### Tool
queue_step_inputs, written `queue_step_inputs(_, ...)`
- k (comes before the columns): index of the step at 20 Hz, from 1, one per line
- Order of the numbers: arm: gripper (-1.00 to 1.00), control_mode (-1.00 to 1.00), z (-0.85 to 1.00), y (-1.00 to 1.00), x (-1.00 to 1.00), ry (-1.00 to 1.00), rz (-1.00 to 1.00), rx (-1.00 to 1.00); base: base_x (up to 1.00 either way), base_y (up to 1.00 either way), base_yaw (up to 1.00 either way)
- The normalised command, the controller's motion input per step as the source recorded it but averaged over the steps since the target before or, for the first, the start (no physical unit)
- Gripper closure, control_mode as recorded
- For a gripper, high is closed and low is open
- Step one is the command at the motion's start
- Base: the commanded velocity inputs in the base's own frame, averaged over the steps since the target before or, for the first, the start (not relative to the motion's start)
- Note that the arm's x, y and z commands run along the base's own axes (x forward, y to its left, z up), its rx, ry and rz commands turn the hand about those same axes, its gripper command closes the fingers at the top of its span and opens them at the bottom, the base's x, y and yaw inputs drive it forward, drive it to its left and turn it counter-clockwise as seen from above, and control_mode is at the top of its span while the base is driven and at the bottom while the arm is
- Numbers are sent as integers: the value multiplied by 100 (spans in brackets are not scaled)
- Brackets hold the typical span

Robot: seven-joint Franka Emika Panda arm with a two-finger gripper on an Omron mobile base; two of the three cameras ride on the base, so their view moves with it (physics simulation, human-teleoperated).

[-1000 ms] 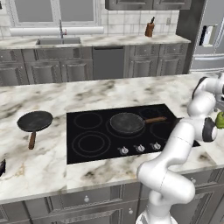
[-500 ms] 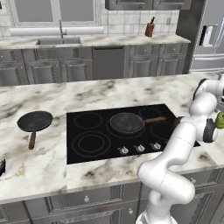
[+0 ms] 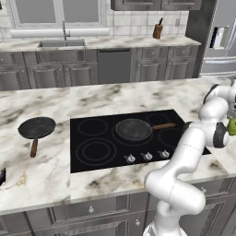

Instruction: Place both pans onto different burners. Then place the lettuce and the fish on different pans.

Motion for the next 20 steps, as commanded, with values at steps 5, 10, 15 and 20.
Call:
queue_step_inputs(5,-100,-100,-1,-9,2,0,0,0,0,0,0)
queue_step_inputs(10,-100,-100,-7,-9,2,0,0,0,0,0,0)
queue_step_inputs(15,-100,-100,2,-4,1,0,0,0,0,0,0)
queue_step_inputs(20,-100,-100,-1,0,3,0,0,0,0,0,0)
